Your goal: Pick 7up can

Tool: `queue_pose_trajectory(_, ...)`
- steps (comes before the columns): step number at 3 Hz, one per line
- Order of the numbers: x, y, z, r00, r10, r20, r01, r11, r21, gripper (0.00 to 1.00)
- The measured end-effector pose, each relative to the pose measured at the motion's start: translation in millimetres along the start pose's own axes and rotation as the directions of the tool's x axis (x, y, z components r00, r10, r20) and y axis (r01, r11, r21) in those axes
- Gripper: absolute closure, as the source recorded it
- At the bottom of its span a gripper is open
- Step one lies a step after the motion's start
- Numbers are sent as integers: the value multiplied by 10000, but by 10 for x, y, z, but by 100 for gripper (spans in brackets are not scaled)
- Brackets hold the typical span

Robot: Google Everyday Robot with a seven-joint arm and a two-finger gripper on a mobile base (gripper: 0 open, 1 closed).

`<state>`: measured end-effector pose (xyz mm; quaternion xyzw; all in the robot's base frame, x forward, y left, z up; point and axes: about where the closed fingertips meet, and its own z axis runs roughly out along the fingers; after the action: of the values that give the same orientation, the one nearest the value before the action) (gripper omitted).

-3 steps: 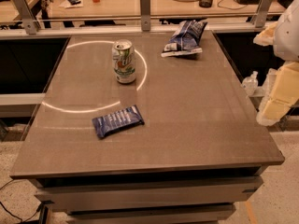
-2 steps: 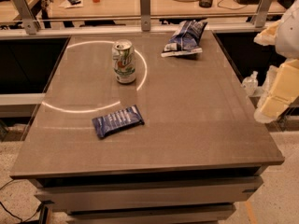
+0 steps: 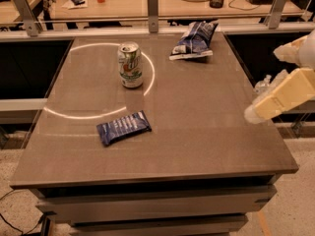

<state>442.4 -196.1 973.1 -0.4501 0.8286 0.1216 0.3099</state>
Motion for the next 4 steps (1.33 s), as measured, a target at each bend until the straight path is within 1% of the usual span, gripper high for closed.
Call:
queue_pose_trajectory(1, -119, 226, 193, 9842, 487, 1701, -485, 9988, -52, 0)
queue_pose_trajectory(2, -379, 343, 435, 9430, 566, 3281, -579, 9983, -59, 0)
queue_pose_trajectory(3, -667, 287, 645, 8901, 608, 4517, -849, 9958, 331, 0)
queue_pose_trajectory(4, -779, 203, 897, 8582, 902, 5054, -1292, 9907, 427, 0)
